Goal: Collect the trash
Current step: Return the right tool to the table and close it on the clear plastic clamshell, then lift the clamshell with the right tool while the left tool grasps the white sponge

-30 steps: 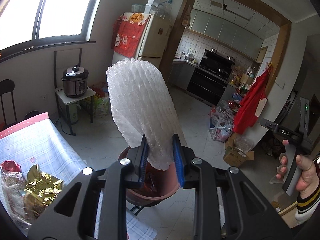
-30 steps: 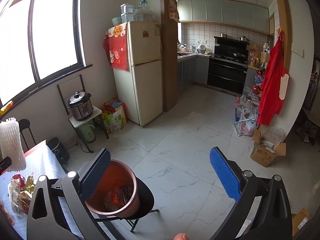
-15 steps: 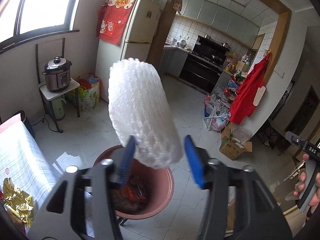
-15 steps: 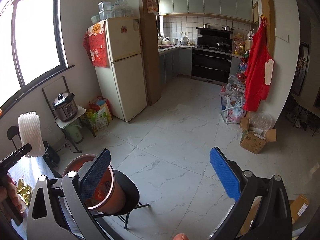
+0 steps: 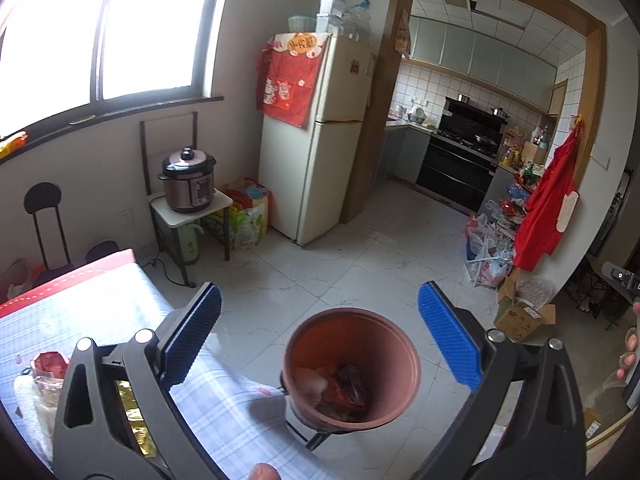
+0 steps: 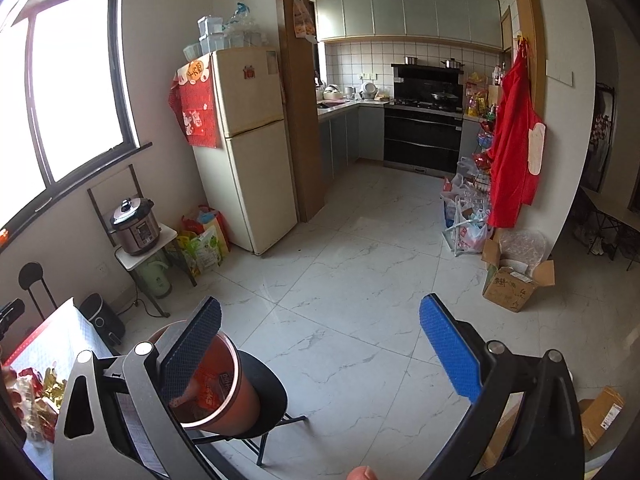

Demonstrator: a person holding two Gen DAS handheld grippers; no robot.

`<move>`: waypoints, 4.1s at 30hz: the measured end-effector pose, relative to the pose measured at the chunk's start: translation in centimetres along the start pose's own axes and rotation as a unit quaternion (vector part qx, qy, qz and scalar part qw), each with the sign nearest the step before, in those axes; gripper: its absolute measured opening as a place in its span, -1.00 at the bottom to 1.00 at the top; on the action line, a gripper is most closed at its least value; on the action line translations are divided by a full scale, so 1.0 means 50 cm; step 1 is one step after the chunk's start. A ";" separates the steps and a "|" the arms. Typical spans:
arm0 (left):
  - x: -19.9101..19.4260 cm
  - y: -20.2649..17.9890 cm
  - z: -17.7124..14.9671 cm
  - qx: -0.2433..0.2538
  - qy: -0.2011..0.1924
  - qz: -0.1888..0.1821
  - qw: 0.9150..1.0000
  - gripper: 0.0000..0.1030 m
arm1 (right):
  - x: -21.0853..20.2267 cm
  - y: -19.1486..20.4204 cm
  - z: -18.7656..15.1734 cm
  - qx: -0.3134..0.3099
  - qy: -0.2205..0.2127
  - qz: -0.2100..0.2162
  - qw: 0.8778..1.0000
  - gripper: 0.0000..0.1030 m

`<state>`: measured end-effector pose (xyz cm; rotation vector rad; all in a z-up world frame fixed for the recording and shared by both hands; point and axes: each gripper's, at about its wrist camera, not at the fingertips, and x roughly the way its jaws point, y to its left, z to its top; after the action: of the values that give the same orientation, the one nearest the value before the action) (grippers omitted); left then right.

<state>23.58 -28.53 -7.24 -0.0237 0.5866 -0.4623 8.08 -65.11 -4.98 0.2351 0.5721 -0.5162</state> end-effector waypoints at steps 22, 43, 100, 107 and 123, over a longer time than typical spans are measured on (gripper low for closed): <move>-0.553 0.463 -0.177 -0.124 -0.059 0.233 0.963 0.89 | -0.039 0.468 -0.055 -0.136 0.029 0.170 0.976 0.89; -0.747 0.731 -0.430 -0.248 -0.031 0.330 0.910 0.88 | -0.048 1.046 -0.459 -0.283 0.178 0.371 0.867 0.89; -0.667 0.794 -0.494 -0.251 0.025 0.263 0.931 0.86 | -0.180 1.142 -0.559 -0.314 0.242 0.467 0.791 -0.63; -0.628 0.767 -0.489 -0.246 0.036 0.242 0.938 0.84 | -0.185 1.065 -0.549 -0.291 0.261 0.477 0.787 -0.77; -0.440 0.761 -0.479 -0.278 0.074 0.167 0.943 0.55 | -0.163 0.895 -0.398 -0.213 0.198 0.458 0.840 -0.88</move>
<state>10.32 17.60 -21.37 -0.4261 0.8391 0.0434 16.71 -16.96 -13.48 0.1621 0.8769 0.6156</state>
